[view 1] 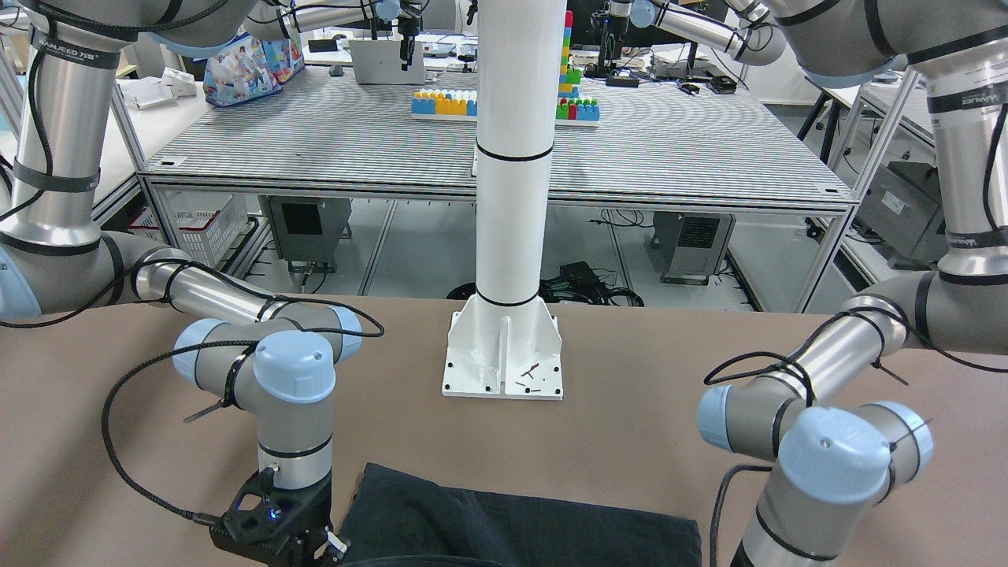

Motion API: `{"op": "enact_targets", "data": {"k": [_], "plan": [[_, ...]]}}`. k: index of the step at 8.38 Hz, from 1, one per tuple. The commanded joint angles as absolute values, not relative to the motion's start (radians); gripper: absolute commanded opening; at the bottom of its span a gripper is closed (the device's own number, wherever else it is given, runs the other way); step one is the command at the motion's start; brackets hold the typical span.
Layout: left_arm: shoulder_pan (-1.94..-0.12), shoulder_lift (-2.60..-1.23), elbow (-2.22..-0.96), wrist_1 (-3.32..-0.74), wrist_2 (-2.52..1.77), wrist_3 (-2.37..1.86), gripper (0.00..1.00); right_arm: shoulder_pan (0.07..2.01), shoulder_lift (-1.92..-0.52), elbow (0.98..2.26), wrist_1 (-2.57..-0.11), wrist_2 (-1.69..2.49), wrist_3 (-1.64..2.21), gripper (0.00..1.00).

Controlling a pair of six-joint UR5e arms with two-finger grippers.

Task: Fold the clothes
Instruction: 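Release the hem and raise both grippers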

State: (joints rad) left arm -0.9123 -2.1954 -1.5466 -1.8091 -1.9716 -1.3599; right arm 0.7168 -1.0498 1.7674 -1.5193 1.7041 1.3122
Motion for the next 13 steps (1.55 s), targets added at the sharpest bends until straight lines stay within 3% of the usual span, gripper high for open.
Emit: {"op": "enact_targets", "data": {"k": [1,2,3,4,6,8,11,13], "plan": [[-0.897,-2.220,-1.428,-1.871,-1.917,-1.313,0.00,0.718,-1.049,1.652,-1.384,1.703,1.299,0.00],[-0.906,-2.212,-1.430,-1.878,-1.916,-1.234,0.04,0.718,-1.049,1.652,-1.381,1.707,1.286,0.08],[-0.917,-2.182,-1.436,-1.876,-1.916,-1.039,0.99,0.725,-1.051,1.657,-1.382,1.709,1.219,0.69],[-0.949,-2.157,-1.463,-1.882,-1.936,-0.920,1.00,0.750,-1.048,1.664,-1.387,1.733,1.154,0.92],[-1.000,-2.140,-1.485,-1.885,-2.082,-0.894,1.00,0.813,-1.055,1.673,-1.382,1.900,1.070,0.94],[-0.993,-2.042,-1.598,-1.902,-2.105,-0.887,1.00,0.808,-1.075,1.686,-1.379,1.907,1.069,0.94],[-0.885,-1.798,-1.646,-2.213,-2.105,-0.894,1.00,0.755,-1.072,1.716,-1.379,1.888,1.095,0.94],[-0.807,-1.744,-1.646,-2.310,-2.103,-0.942,1.00,0.753,-1.069,1.717,-1.379,1.887,1.103,0.94]]}}
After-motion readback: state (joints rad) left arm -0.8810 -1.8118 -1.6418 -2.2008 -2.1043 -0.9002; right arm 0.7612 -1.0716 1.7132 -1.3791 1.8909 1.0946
